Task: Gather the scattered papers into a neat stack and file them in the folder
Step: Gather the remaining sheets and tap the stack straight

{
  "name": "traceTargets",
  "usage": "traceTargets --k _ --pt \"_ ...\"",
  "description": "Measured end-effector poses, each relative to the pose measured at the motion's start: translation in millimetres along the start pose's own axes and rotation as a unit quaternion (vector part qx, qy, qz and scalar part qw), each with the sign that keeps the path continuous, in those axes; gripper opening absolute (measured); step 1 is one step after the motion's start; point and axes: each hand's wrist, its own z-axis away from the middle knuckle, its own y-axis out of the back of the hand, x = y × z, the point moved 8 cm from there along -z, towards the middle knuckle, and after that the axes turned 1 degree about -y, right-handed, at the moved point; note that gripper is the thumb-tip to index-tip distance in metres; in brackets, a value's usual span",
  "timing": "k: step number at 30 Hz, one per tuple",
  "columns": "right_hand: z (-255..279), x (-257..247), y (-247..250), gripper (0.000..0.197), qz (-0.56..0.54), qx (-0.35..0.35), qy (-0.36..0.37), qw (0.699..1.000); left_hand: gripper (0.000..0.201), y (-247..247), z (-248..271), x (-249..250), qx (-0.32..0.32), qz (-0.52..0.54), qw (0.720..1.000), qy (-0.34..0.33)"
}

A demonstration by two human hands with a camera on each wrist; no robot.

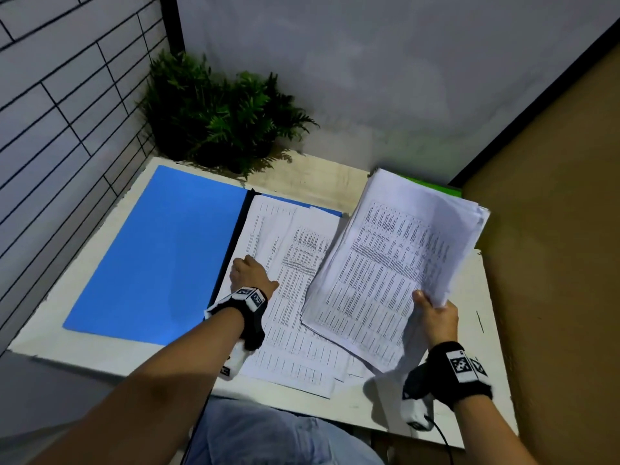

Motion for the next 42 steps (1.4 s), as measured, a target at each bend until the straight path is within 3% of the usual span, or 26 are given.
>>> traceTargets --k 3,5,6,8,11,13,15,18,22,24,28,29,30,32,33,35,38,40,42 --pt "0 5 2 0.023 0.002 0.000 -0.011 1.000 0.070 -16 -6 4 -0.101 0.138 0.985 0.009" --pt "1 7 2 0.015 -0.009 -0.003 -0.026 1.000 0.059 -28 -2 3 -0.180 0.221 0.958 0.014" --pt "1 6 3 0.017 -0.004 -0.005 -0.018 1.000 0.054 -34 3 3 -0.209 0.230 0.950 0.016" --pt "1 5 2 0.025 -0.011 -0.025 -0.017 0.999 0.049 -37 12 -1 -0.222 0.168 0.960 0.006" --pt "-1 2 10 0.025 0.004 -0.016 -0.004 1.000 0.035 -5 17 9 -0.144 0.091 0.983 -0.062" --pt "-11 9 19 0.018 0.037 0.002 -0.001 0.999 0.019 37 14 15 -0.074 0.101 0.987 -0.096" --pt "-27 22 31 0.020 0.046 0.021 0.000 0.999 0.007 81 12 18 -0.035 0.137 0.981 -0.134" --pt "-56 41 45 0.020 0.058 0.031 0.015 0.998 0.015 136 16 16 0.007 0.219 0.963 -0.158" --pt "-66 39 45 0.031 0.080 0.024 0.033 0.996 0.004 183 37 19 0.052 0.273 0.944 -0.178" --pt "-42 8 32 0.037 0.097 -0.002 0.059 0.994 0.010 187 35 17 0.042 0.319 0.930 -0.180" --pt "-8 -46 -2 0.012 0.065 -0.091 0.085 0.990 0.028 159 34 21 -0.014 0.428 0.894 -0.132" --pt "-2 -58 -11 0.009 0.052 -0.119 0.099 0.987 0.021 150 39 31 -0.027 0.450 0.882 -0.136" --pt "2 -69 -20 0.010 0.047 -0.144 0.114 0.982 0.013 142 43 42 -0.047 0.470 0.869 -0.145" --pt "10 -85 -32 0.017 0.031 -0.172 0.141 0.975 0.018 127 55 67 -0.074 0.489 0.855 -0.159" --pt "14 -90 -36 0.021 0.017 -0.185 0.131 0.974 0.026 121 61 78 -0.089 0.490 0.851 -0.163" --pt "26 -94 -45 0.032 -0.051 -0.231 0.080 0.968 0.024 112 74 100 -0.108 0.473 0.851 -0.200" --pt "35 -94 -49 0.033 -0.158 -0.279 0.066 0.945 0.025 111 89 117 -0.071 0.458 0.854 -0.237" --pt "41 -91 -53 0.055 -0.219 -0.323 0.047 0.920 0.025 114 93 116 -0.038 0.465 0.852 -0.239" --pt "38 -87 -51 0.055 -0.159 -0.296 0.086 0.938 0.022 117 97 114 -0.013 0.459 0.854 -0.244"
